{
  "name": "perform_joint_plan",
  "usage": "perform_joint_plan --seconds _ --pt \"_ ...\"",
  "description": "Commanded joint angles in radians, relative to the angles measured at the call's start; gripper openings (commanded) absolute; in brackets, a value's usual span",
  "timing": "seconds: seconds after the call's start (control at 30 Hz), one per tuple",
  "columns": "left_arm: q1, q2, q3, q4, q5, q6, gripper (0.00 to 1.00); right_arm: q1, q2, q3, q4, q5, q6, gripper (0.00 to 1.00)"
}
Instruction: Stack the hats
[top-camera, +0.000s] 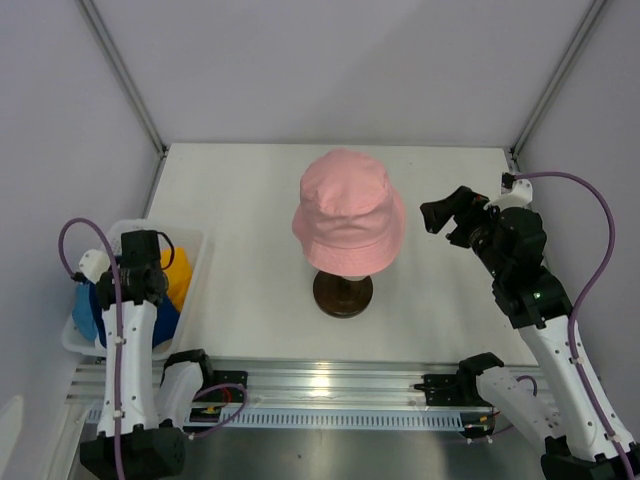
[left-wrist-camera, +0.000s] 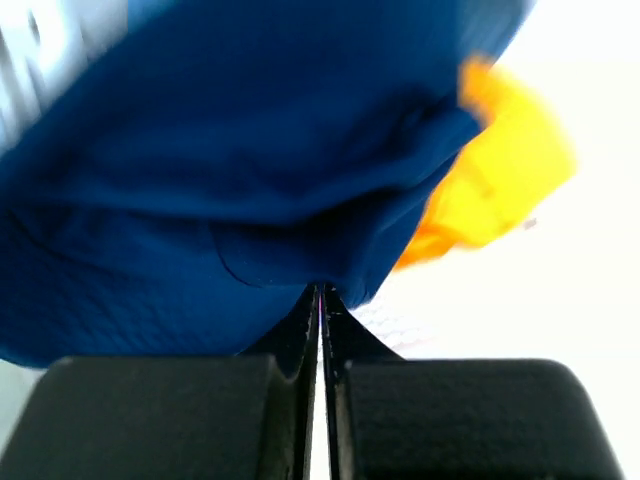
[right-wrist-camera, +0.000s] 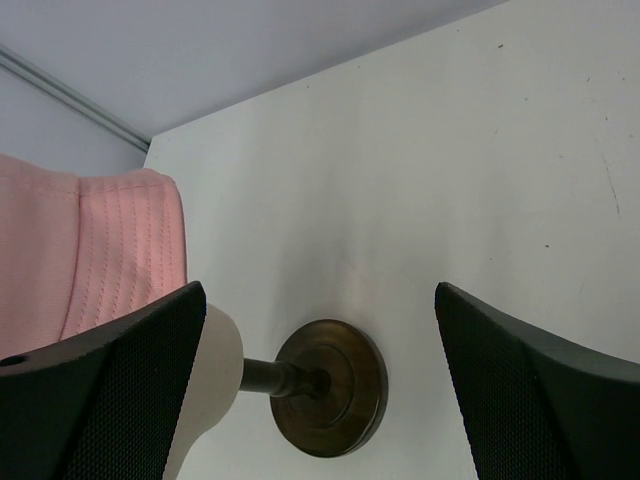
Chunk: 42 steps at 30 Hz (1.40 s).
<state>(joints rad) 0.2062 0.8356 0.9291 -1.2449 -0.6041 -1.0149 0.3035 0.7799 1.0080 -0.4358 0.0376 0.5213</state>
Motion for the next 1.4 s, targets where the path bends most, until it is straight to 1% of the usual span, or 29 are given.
perform_joint_plan --seconds 0.0,0.03,0.07,0.1,0.13,0.17,0.2,0.23,0.3,0.43,0.57,0.67,0.7,0.77,0.8,0.87,0.9,0.93,0.97,1.03,1.07,1.17,1.2,1.27,1.33,1.37 --pt "0.010 -0.053 0.065 0.083 -0.138 0.097 0.01 -0.006 -0.014 0.035 0.038 -0.015 0.002 0.99" --pt "0.010 -0.075 0.063 0.105 -0.131 0.139 0.01 -0.004 -0.014 0.035 0.042 -0.024 0.005 0.99" --pt "0.009 -0.081 0.063 0.129 -0.087 0.171 0.01 -0.004 -0.013 0.035 0.042 -0.027 0.009 0.99" --pt "0.009 -0.085 0.062 0.156 -0.057 0.192 0.17 -0.004 -0.013 0.040 0.040 -0.027 0.016 1.00" --pt "0.010 -0.081 0.063 0.139 -0.037 0.173 0.34 -0.004 -0.014 0.040 0.039 -0.027 0.017 0.99" --pt "0.010 -0.075 0.069 0.110 -0.011 0.145 0.59 -0.004 -0.014 0.041 0.037 -0.054 0.022 0.99" --pt "0.010 -0.067 0.071 0.092 0.004 0.130 0.98 -0.004 -0.019 0.040 0.034 -0.056 0.025 0.99" --pt "0.009 -0.060 0.071 0.066 0.019 0.112 1.00 -0.004 -0.022 0.040 0.034 -0.054 0.029 0.99" --pt "0.010 -0.052 0.060 0.059 0.033 0.101 1.00 -0.004 -0.027 0.035 0.035 -0.053 0.036 0.99" --pt "0.010 -0.064 0.019 0.094 0.004 0.082 1.00 -0.006 -0.037 0.026 0.034 -0.051 0.037 0.99" --pt "0.021 -0.027 0.007 0.108 -0.057 0.055 0.97 -0.004 -0.037 0.030 0.025 -0.039 0.022 0.99" --pt "0.041 0.017 -0.006 0.125 -0.075 0.055 0.84 -0.006 -0.041 0.033 0.028 -0.039 0.019 1.00" --pt "0.050 0.026 -0.010 0.130 -0.075 0.055 0.75 -0.006 -0.041 0.037 0.029 -0.039 0.020 0.99" --pt "0.055 0.040 -0.006 0.137 -0.077 0.059 0.68 -0.006 -0.044 0.037 0.034 -0.004 0.023 0.99" --pt "0.055 0.037 -0.010 0.154 -0.072 0.071 0.62 -0.006 -0.045 0.037 0.035 -0.001 0.028 0.99" --pt "0.058 0.028 -0.022 0.166 -0.056 0.082 0.56 -0.006 -0.051 0.032 0.042 0.011 0.031 1.00" --pt "0.061 0.025 -0.024 0.179 -0.053 0.091 0.48 -0.006 -0.051 0.029 0.045 0.016 0.034 0.99" --pt "0.062 0.020 -0.033 0.185 -0.049 0.096 0.44 -0.007 -0.053 0.027 0.045 0.016 0.034 0.99" --pt "0.067 0.017 -0.035 0.191 -0.036 0.104 0.34 -0.007 -0.053 0.027 0.045 0.018 0.036 1.00" --pt "0.085 0.016 -0.042 0.203 -0.013 0.124 0.20 -0.007 -0.053 0.030 0.042 0.018 0.034 0.99" --pt "0.088 0.011 -0.041 0.203 0.009 0.130 0.01 -0.006 -0.054 0.033 0.037 0.019 0.032 0.99" --pt "0.094 -0.018 -0.006 0.248 0.084 0.203 0.01 -0.007 -0.064 0.037 0.034 0.039 0.032 1.00" --pt "0.096 -0.033 0.017 0.266 0.160 0.258 0.01 -0.006 -0.071 0.037 0.034 0.054 0.032 0.99" --pt "0.096 -0.081 0.063 0.324 0.232 0.339 0.01 -0.006 -0.079 0.034 0.037 0.068 0.039 0.99" --pt "0.094 -0.107 0.123 0.347 0.302 0.381 0.01 -0.006 -0.093 0.032 0.042 0.077 0.043 0.99" --pt "0.094 -0.122 0.196 0.358 0.357 0.422 0.01 -0.006 -0.094 0.030 0.045 0.082 0.048 0.99"
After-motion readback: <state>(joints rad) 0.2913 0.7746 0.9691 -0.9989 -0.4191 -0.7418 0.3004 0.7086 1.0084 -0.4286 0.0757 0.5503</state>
